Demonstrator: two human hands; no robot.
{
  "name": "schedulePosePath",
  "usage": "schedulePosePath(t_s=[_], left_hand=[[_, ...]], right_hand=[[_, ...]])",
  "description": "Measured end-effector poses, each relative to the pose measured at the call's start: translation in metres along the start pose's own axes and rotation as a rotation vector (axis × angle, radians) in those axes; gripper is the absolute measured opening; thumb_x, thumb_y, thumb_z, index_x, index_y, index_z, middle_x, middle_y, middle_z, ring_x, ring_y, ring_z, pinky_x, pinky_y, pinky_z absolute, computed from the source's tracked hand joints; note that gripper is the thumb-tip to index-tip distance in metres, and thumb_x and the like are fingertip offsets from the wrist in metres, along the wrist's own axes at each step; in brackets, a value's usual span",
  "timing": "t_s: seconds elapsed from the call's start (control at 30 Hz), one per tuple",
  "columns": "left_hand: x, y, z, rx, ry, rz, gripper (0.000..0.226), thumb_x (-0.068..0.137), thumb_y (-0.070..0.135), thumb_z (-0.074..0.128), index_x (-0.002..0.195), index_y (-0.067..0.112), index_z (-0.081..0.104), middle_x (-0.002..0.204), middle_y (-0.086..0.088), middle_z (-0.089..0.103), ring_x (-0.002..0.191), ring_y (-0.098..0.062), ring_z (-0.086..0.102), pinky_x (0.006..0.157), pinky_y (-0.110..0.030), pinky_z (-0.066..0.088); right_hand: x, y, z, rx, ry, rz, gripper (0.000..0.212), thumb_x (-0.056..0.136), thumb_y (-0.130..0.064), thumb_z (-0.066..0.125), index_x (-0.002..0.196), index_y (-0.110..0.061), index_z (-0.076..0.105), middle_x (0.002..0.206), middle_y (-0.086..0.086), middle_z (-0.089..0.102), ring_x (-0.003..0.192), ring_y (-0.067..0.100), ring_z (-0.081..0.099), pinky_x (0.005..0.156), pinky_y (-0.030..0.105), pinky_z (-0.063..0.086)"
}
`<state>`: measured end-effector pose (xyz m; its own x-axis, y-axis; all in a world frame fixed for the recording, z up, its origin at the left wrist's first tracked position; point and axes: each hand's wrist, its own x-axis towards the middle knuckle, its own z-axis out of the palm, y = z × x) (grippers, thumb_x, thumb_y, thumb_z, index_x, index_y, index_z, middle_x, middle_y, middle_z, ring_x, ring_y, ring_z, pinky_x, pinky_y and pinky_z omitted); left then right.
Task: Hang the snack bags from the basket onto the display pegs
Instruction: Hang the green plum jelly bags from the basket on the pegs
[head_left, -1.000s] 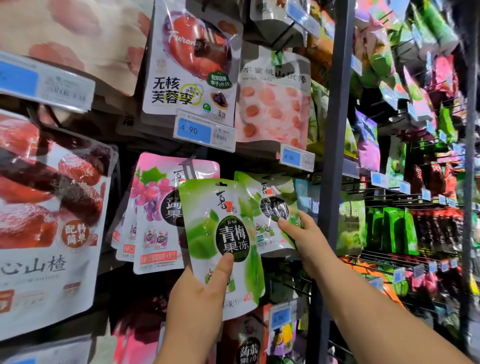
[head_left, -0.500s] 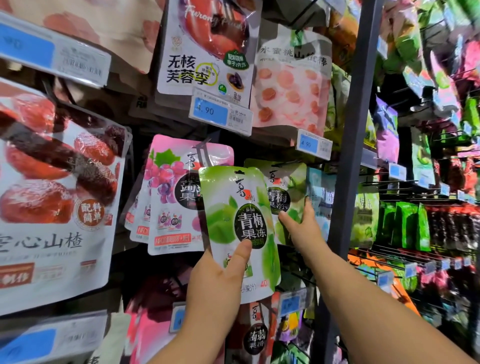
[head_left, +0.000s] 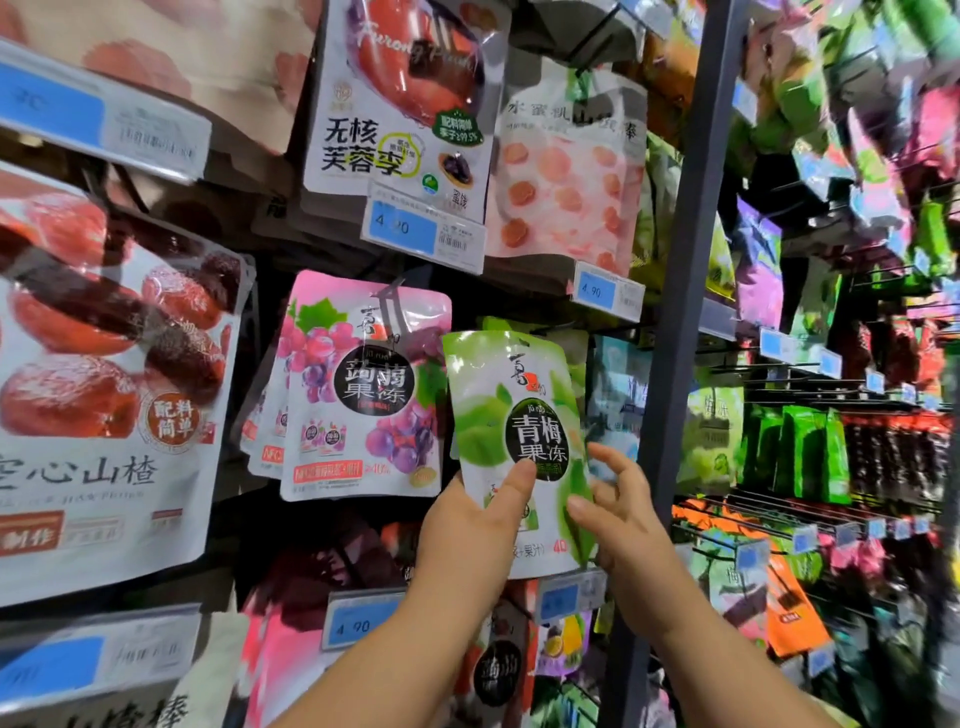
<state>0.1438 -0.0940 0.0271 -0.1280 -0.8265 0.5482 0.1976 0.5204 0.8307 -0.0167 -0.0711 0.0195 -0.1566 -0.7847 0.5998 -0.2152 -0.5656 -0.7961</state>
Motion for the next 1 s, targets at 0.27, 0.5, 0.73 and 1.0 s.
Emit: schedulePosePath(t_s=[0.27,0.5,0.73,1.0], left_hand=[[0.029,0.011,0.031,0.055,-0.193,-0.042,0.03,0.091,0.05,0.058,0.119,0.04,0.057,0.115,0.019,0.065,0.111,-0.007,0.059,0.094,-0.025,0.046],[0.043,0.025,0.042,0.067,-0.211,0.022,0.023,0.097,0.037,0.055,0.11,0.042,0.036,0.091,0.036,0.04,0.084,0.009,0.044,0.06,-0.009,0.034],[0.056,0.019,0.048,0.099,-0.138,0.007,0.026,0.095,0.038,0.058,0.11,0.04,0.037,0.101,0.026,0.052,0.108,-0.009,0.053,0.089,-0.026,0.04],[0.064,0.018,0.05,0.132,-0.128,0.035,0.026,0.097,0.036,0.056,0.108,0.041,0.033,0.089,0.029,0.046,0.085,0.002,0.052,0.079,-0.021,0.035]], right_hand=[[0.004,-0.009,-0.014,0.129,0.159,-0.032,0.063,0.084,-0.004,0.072,0.133,-0.036,0.046,0.106,0.0,0.075,0.098,0.015,0.072,0.08,0.029,0.057],[0.019,-0.011,-0.019,0.112,0.228,-0.076,0.051,0.092,-0.011,0.066,0.126,-0.048,0.056,0.132,-0.012,0.058,0.115,0.004,0.062,0.102,0.039,0.05],[0.036,-0.007,-0.026,0.059,0.218,-0.05,0.052,0.09,-0.017,0.071,0.127,-0.052,0.057,0.137,-0.011,0.059,0.125,0.011,0.058,0.108,0.045,0.046],[0.046,-0.004,-0.027,0.082,0.205,-0.034,0.049,0.081,-0.032,0.075,0.12,-0.057,0.061,0.14,-0.012,0.057,0.129,0.013,0.055,0.109,0.048,0.044]])
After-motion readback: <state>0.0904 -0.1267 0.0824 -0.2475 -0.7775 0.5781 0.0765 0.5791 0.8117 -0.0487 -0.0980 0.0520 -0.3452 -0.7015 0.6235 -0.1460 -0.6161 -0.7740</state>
